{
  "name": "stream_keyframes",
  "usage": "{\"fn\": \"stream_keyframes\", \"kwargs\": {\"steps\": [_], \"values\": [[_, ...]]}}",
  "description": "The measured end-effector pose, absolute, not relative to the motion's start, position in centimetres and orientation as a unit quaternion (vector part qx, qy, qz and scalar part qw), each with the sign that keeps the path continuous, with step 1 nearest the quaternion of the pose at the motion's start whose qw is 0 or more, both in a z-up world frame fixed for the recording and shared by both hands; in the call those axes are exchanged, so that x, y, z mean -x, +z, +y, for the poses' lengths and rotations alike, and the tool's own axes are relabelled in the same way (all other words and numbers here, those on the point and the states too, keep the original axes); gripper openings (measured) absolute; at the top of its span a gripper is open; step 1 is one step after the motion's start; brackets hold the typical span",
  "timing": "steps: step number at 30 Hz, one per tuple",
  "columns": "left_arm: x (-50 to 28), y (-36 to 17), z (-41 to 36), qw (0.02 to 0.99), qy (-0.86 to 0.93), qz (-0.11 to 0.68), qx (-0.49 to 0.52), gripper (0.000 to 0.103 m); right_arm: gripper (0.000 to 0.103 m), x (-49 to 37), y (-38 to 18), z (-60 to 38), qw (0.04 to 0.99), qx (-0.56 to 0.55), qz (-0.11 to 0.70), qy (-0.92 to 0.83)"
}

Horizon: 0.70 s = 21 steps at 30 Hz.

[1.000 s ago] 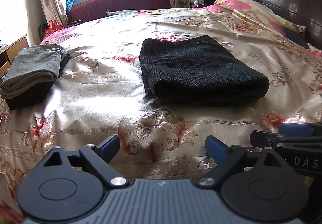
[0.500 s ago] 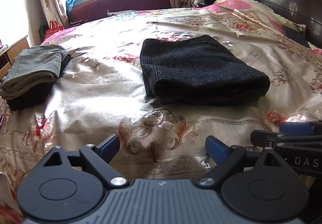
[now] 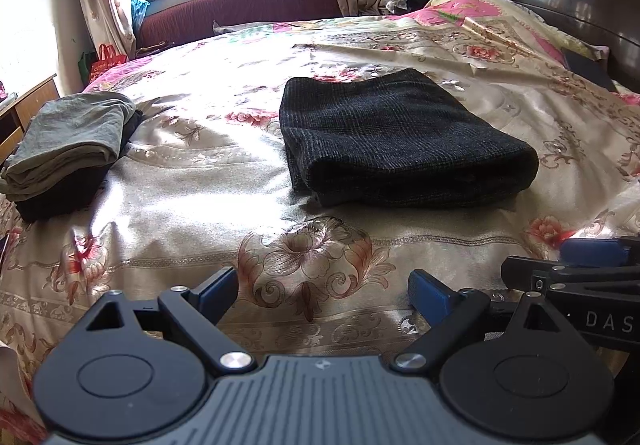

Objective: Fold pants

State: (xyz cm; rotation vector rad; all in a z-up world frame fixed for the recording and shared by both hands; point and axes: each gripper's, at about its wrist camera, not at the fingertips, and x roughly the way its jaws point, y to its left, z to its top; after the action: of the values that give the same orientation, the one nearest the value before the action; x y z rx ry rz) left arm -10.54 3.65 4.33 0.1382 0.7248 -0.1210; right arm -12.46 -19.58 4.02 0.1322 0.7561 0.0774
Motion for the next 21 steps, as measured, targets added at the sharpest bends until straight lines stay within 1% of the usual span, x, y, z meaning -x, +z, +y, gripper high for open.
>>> {"fn": "stream_keyframes", "kwargs": {"steps": [21], "values": [[11.11, 4.52, 3.36, 0.934, -0.055, 0.342, -0.085, 0.103, 0.061, 13.13, 4.80, -18.89, 0.931, -0.028, 0.364, 0.009]]}}
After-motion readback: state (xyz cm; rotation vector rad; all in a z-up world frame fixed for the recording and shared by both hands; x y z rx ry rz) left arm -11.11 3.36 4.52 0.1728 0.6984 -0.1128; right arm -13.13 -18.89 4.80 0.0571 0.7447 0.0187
